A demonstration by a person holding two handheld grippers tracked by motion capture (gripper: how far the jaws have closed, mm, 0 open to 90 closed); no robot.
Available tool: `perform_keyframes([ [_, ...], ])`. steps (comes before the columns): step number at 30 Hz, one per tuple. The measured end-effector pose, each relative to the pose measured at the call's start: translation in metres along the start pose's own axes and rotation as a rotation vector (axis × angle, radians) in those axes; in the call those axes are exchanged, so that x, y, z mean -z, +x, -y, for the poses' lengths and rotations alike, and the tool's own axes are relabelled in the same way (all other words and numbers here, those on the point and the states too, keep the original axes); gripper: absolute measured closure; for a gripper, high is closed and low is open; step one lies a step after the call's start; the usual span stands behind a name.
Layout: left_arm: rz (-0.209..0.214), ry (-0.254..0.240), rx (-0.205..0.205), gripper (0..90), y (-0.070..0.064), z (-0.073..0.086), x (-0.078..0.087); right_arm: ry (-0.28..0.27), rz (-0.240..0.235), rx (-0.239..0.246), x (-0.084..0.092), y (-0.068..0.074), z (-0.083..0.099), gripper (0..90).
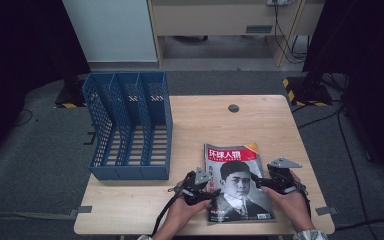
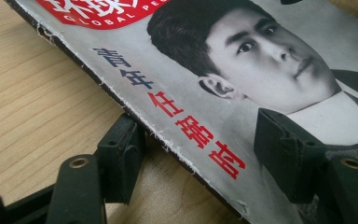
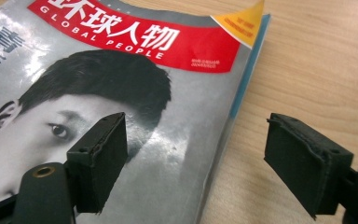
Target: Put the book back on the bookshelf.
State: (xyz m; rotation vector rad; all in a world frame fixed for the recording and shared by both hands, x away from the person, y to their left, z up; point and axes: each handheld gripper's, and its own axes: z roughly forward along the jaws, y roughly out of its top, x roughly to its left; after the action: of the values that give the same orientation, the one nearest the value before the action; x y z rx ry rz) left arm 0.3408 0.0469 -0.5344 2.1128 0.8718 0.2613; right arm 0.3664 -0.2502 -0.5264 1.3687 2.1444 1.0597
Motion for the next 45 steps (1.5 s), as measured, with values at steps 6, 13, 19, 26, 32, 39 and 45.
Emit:
perform_keyframes([
  [6,0.011,-0.002,-0.014,39.8,-0.001,0.0,0.0,0.044,-0.031,-0.028,-0.008,0.003,0.001,11.5],
  [13,0.03,-0.007,-0.009,48.3,-0.002,-0.002,-0.003,0.065,-0.055,-0.001,-0.005,0.003,0.003,25.8],
  [19,0.059,-0.009,-0.005,54.2,-0.001,-0.002,-0.003,0.057,-0.028,0.015,0.0,0.007,0.007,36.4],
  [26,0.079,-0.007,-0.005,56.5,-0.006,-0.001,-0.001,0.069,-0.024,0.006,0.011,0.007,0.014,44.1],
  [32,0.089,-0.006,0.001,56.4,-0.006,-0.001,-0.001,0.086,-0.018,-0.002,0.017,0.009,0.017,46.3],
  [39,0.09,0.005,-0.002,38.8,-0.007,-0.003,-0.003,0.083,-0.028,0.014,0.014,0.007,0.015,45.4],
  [45,0.132,0.006,-0.005,19.8,-0.001,-0.01,-0.009,0.084,-0.035,0.026,0.012,0.011,0.014,35.8],
])
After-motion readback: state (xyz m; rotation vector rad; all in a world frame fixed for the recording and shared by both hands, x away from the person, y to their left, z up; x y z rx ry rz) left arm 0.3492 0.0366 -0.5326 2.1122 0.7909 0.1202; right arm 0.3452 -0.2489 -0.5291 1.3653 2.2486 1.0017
